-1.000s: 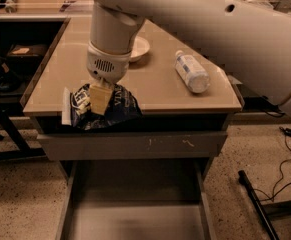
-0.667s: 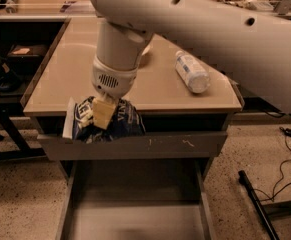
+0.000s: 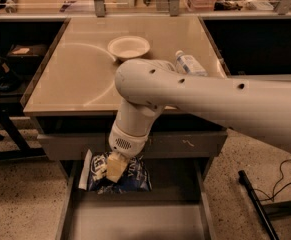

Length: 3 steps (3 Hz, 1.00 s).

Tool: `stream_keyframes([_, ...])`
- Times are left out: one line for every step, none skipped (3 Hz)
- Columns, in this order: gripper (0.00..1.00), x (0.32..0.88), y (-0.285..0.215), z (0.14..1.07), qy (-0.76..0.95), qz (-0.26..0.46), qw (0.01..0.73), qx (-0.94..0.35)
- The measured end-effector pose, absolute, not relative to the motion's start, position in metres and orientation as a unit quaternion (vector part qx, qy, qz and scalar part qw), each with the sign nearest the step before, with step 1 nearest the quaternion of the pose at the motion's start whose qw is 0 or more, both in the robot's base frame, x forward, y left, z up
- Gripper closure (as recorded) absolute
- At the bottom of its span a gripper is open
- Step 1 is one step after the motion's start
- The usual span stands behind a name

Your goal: Place blue chip bag into middle drawer

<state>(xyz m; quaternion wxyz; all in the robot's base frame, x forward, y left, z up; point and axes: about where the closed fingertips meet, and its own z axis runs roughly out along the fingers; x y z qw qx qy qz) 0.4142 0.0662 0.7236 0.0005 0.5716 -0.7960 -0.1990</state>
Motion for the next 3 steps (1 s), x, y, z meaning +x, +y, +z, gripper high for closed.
stream_keyframes([1.0,0.414,0.066,0.724,-0.796,-0.199,0.0,0.572])
stream_keyframes([1.0,0.404,0.065,0.694,-0.799,-0.231,0.007,0.554])
stream_keyframes([1.0,0.387,0.048,0.629,-0.827,-0.274,0.02,0.49])
